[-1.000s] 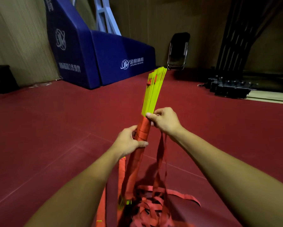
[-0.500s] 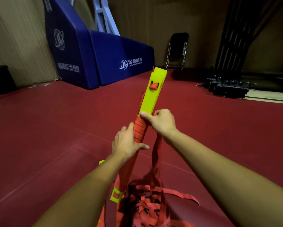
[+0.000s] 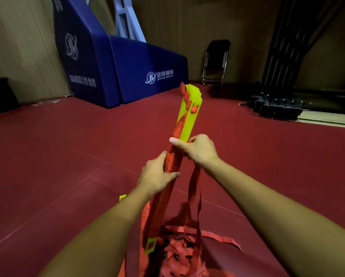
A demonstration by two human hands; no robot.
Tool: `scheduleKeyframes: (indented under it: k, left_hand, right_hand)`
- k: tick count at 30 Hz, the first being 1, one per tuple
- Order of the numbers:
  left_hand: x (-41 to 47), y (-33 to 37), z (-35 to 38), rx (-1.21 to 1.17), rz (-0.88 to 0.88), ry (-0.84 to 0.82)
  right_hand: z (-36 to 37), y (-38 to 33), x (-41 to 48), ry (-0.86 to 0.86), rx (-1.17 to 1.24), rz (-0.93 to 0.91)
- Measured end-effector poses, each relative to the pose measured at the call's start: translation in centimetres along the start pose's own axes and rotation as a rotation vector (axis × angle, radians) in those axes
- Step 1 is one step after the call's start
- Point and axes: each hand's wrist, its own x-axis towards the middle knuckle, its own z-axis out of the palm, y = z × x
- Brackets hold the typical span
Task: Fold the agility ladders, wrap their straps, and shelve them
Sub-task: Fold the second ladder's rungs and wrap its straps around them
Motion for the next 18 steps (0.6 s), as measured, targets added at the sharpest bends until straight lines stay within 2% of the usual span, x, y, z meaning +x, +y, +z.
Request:
scheduleKeyframes:
  k: [2,4,8,10,12,14,18]
  left_hand:
    - [-0.4,0.6,0.1,0.116,-0.007,0.011]
    - [-0.6,1.3,-0.2,0.113,-0.010,-0.011]
    - [0.2,1.4,-1.0,-0.380,-0.056,-0.268]
    - [0.6,1.0,-1.0,-0.513,-0.059,-0.303]
    - [0.9,0.2,-0.8,-0.539,-0.013,-0.286]
    - [1.2,-0.7,-0.4,-0.454,0.020,-0.211]
    - [0.9,-0.5,-0.8,-0.092,0.020,-0.026]
  right_hand:
    - [0.3,0.2,-0.1,0.019,-0.020,0.017]
    - [0.4,0.2,-0.1,0.041,-0.017,0.019]
    - [0.0,-0.3,0.1,0.012,0.027,-0.031]
    - [-0.2,-0.6,0.2,-0.037,0.042,-0.051]
    - [-0.3,-0.5,0.4,-0.062,0.048,-0.047]
    - [-0.4,-0.1,0.6,-0.053,0.047,-0.029]
    - [-0.4,0.4,0.5,-0.069,0.071,0.002]
